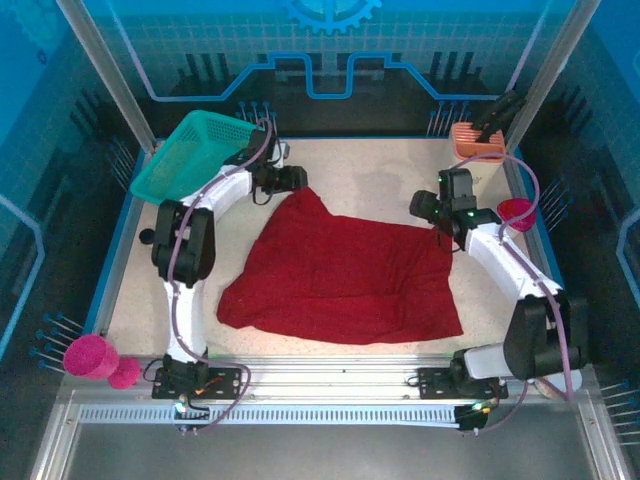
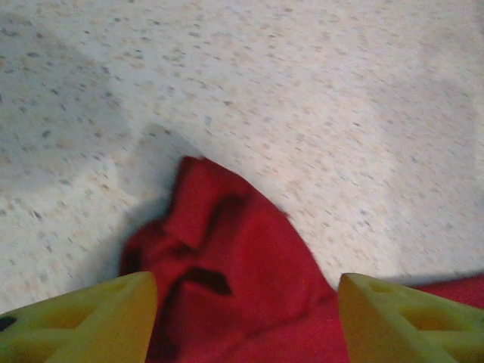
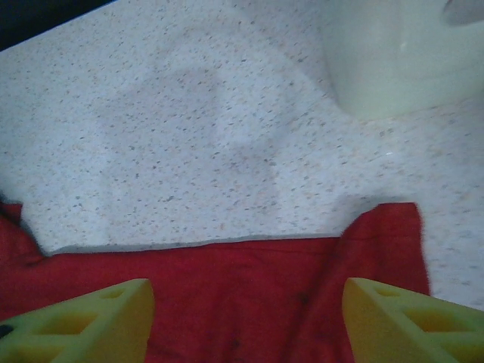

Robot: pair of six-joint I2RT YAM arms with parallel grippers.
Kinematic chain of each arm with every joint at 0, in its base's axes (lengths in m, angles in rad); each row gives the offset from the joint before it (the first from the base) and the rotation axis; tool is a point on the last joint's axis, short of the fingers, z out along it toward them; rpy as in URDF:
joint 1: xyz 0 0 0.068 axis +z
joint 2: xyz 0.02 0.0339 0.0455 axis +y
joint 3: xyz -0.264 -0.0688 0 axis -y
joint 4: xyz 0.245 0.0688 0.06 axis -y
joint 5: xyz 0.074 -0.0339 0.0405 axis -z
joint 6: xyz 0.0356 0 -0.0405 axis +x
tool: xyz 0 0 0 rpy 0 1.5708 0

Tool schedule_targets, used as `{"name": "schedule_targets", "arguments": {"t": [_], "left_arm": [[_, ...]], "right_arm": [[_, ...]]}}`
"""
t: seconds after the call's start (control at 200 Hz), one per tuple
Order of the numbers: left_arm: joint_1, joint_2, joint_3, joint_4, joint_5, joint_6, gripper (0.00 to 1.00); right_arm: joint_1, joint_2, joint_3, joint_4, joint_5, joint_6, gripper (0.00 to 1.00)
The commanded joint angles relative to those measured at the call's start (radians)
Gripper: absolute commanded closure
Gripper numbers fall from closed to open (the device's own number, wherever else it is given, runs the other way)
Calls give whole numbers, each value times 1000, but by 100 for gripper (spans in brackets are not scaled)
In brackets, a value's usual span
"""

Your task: Fold the inside-out t-shirt

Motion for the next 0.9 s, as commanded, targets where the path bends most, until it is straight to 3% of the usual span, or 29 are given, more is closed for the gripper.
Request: {"name": "schedule_targets", "arguments": {"t": [0.0,0.24,0.275,0.325,0.39,0.48,0.54,0.595,0.736,0.896], "left_arm": [[35,90,100,-56,63,-16,37],[31,187,145,-98,157,77,40],[31,194,144,-107,170,92,41],[31,201,146,-125,185,118,46],[32,194,129,-134,179,136,53],[36,141,43,-79,206,153,67],[41,79,-38,-5,211,166,71],[46,17,-119,76,212,175,73],[64,-91,-256,181,219,177,76],[92,-119,-346,293,271,127,73]], "right_arm": [[-33,-57,-20,-46,72,-78,31],[-94,-82,-65,13,-34,-41,34],[-94,-67,-68,44,-95,-58,37],[-83,-26,-58,98,-276,-117,41],[-15,36,-14,142,-420,-202,42],[142,87,1,293,-346,-323,41],[204,144,14,424,-359,-362,40],[228,232,79,488,-438,-365,40],[286,492,297,557,-476,-308,41],[361,780,619,432,-483,-318,38]]}}
